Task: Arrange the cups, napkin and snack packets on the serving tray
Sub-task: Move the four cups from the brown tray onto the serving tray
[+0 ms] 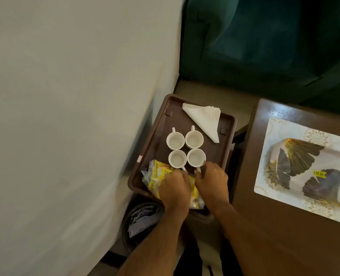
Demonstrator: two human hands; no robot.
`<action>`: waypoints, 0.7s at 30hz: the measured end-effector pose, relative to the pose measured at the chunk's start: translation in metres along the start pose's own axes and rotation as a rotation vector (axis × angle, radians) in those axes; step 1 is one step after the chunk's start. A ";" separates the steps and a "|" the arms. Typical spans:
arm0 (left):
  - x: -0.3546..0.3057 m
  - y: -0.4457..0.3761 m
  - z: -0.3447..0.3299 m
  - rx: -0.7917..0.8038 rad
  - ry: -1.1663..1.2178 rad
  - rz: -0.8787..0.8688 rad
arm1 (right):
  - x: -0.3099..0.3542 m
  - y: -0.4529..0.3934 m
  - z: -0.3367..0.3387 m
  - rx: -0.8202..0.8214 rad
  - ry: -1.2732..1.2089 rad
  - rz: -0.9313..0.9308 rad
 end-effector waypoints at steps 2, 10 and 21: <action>0.000 -0.007 -0.003 -0.009 0.056 0.020 | -0.009 -0.003 -0.002 -0.047 -0.081 -0.115; -0.003 -0.019 -0.011 -0.042 0.129 0.175 | -0.010 -0.006 -0.017 -0.067 -0.175 -0.120; -0.006 -0.013 -0.024 -0.209 0.507 0.285 | -0.011 -0.002 -0.024 -0.145 -0.242 -0.101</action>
Point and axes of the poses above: each hand's wrist, its own y-axis away from the middle knuckle, its own z-axis out of the back of the hand, x = y × z, the point moved 5 cm from there along -y, towards the middle knuckle, and after that the axes turned 8 degrees about x, right-handed, at the moved point
